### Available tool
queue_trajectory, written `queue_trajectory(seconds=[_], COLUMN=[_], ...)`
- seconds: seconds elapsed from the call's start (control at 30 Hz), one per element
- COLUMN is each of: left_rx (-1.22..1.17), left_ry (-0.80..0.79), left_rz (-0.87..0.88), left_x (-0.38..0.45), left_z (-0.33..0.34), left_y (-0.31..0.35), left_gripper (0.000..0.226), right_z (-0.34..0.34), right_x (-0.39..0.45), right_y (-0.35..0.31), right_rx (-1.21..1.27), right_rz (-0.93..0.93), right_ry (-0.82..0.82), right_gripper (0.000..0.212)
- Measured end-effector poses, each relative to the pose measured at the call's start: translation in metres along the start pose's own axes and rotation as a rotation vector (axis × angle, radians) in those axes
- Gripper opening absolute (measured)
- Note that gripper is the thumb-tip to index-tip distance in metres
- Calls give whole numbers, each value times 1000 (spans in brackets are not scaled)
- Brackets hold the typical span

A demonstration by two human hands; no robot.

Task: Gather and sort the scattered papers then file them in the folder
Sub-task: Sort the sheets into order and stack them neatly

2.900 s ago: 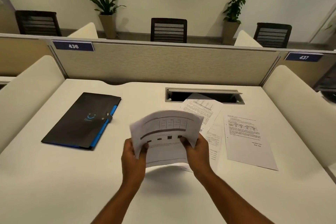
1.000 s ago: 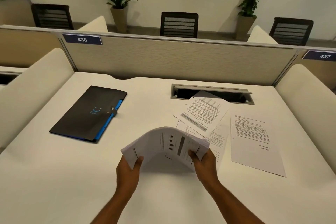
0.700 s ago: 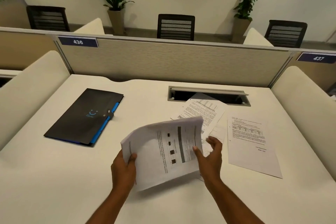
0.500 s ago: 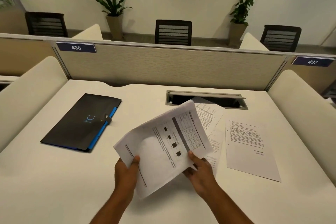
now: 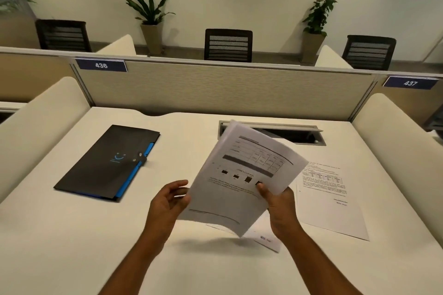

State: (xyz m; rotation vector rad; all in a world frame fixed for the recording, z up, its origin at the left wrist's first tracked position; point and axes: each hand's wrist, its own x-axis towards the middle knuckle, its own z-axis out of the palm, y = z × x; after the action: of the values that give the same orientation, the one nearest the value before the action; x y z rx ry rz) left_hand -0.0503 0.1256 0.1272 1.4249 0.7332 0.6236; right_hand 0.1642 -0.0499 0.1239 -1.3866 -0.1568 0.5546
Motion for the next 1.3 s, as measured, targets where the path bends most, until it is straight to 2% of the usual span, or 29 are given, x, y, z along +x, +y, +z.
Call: queue_trajectory(seconds=[0.07,0.17,0.27,0.4,0.57,0.73,0.87,1.07,1.13,1.2,1.3], left_rx=[97,113,126,101,132,154,227,409,456,481,484], left_ry=[-51,-99,-24,34,80,137,117,212,233,251,233], left_rz=[84,222,295,268,131,174,65,44,-43,-146,-269], left_x=[2,1,-3,-19,-36,-34,-29,-3,3,4,3], left_z=[5,20,33,43,46,50,49,32,19,6,-9], left_y=[14,33,41,19,-11,-13,-41,-53,-61,-72,-85], left_gripper=[35,28,29,32,40,32,40,14,19,26,33], right_z=[6,17,27,25,18,16,12,9,6,1,-4], right_x=[-2,-14,-26,-36,-40,-35,-41,-23,-9,12,43], right_y=[-5,-13,-19,-3,19,18,37,38,44,49,52], right_rx=[-37,-73,-98,-145,-325,-320,-360,-319,-457,-772,-1246], right_rz=[-45,-153,-236,-242,-104,-85,12,-36,-78,-139,-134], right_ry=[-6,-72,-84,-43,-86,-42,-75,-172,-119,-78,-158], right_gripper=[38,34,40,42,32,32,33,46,52,54,62])
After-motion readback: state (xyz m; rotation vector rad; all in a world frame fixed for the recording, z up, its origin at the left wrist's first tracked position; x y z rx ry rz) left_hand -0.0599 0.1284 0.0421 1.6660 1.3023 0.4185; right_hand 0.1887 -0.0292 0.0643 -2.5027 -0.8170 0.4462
